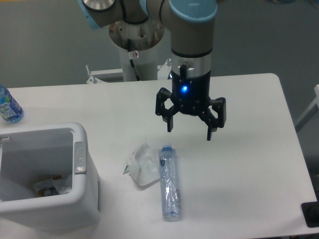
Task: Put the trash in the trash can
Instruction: 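Move the gripper down over the crumpled white tissue, then close the gripper on the white tissue and lift it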
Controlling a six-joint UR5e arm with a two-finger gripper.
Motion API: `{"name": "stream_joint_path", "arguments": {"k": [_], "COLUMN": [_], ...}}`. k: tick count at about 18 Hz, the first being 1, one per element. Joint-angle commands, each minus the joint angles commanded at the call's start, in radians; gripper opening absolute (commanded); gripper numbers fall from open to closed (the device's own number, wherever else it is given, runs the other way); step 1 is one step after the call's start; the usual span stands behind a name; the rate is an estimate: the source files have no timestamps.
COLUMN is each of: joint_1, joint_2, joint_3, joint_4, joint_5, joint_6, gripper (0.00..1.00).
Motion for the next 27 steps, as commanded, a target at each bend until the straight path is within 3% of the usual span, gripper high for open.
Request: {"name": "stream_joint_path", "arguments": {"k": [3,9,12,20,21,23,27], "joint_1": [-0.035,-0.140,-0.146,-0.164,-0.164,-0.166,-0.170], "joint_2": [-0.020,-0.142,-0.184,-0.275,-0.276,-0.276,-0.276], "joint_3": [-0.048,-0.072,-0.104,-0.117,-0.121,-0.134,-0.151], "joint_4": [0.012,0.012,0.028,0.055,0.069,0.081,0.089], "joint_5": [-0.006,-0.012,-0.014,-0.011,-0.011,-0.008,-0.005], "joint_6": [-0.037,-0.071,-0.072,-0.074,-0.074,-0.077,-0.100], "gripper": [1.00,1.00,1.00,1.00,0.96,0.74,0.39]}}
